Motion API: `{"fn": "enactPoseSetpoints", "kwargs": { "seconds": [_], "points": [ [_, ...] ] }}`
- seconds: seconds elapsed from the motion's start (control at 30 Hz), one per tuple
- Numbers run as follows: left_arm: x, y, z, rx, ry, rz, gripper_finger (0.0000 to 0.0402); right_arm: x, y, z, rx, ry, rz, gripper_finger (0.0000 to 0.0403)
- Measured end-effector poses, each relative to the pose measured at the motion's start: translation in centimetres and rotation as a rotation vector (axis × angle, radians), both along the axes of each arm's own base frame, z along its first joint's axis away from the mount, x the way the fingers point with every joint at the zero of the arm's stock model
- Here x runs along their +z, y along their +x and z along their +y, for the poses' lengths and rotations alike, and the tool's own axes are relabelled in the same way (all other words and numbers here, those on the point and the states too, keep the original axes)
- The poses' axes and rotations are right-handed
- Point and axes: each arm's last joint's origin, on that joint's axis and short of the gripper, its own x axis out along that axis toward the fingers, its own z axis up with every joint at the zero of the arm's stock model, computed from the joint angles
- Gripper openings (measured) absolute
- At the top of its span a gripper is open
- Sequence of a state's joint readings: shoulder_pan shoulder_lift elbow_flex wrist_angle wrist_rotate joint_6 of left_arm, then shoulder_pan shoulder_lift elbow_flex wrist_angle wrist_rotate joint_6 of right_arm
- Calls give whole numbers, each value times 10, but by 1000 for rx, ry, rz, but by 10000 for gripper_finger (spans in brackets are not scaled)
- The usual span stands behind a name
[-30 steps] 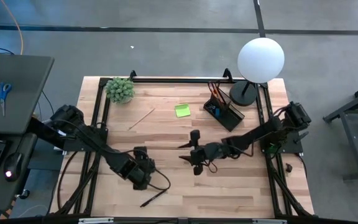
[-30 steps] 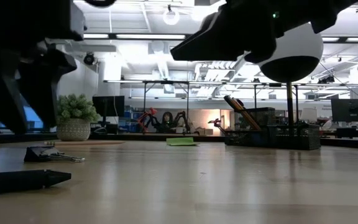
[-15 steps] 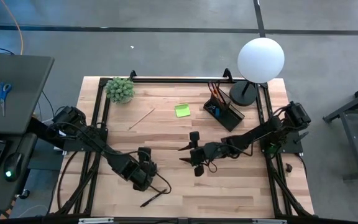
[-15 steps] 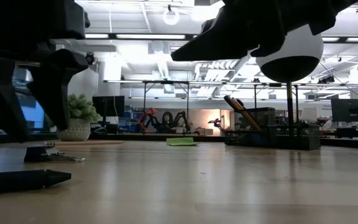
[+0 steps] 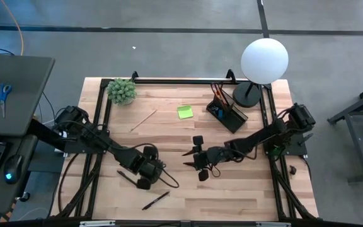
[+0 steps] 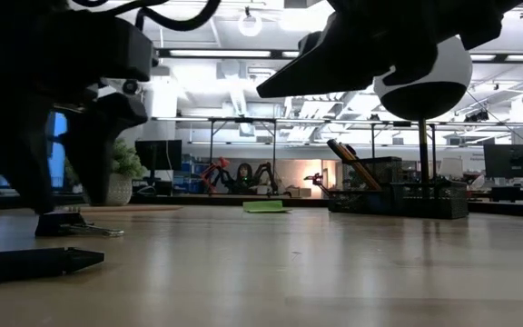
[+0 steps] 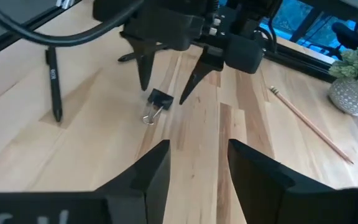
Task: Pick and place office supplies into organizer
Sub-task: Put the black binder clip into the black desk organizer
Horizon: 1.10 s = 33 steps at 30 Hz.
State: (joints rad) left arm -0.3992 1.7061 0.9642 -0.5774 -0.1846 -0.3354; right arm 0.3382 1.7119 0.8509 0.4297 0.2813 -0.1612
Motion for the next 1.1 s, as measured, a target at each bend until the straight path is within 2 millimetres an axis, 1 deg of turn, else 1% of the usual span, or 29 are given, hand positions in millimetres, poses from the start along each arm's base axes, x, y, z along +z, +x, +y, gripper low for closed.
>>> {"fn": "enactPoseSetpoints", "kwargs": {
  "seconds": [0.07, 0.2, 0.3, 0.43, 0.9, 1.0, 1.1],
  "points": [
    [-3, -2, 0, -7, -26, 13, 234, 0, 0, 1, 2, 0, 0, 150],
    [-13, -11, 4, 2, -13, 54, 228, 0, 0, 0, 1, -2, 0, 149],
    [-17, -12, 4, 5, -12, 34, 228, 0, 0, 0, 1, -4, 0, 151],
    [-16, -5, 2, 7, -29, -44, 227, 0, 0, 0, 1, -4, 0, 149],
    [-15, -2, 1, 8, -48, -74, 225, 0, 0, 0, 0, 2, 4, 142],
    [-15, -3, 1, 10, -41, -67, 207, -1, 0, 0, -1, 1, 9, 140],
    [-15, -3, 1, 10, -41, -67, 171, -2, -1, 0, -4, 5, 22, 140]
  ]
}}
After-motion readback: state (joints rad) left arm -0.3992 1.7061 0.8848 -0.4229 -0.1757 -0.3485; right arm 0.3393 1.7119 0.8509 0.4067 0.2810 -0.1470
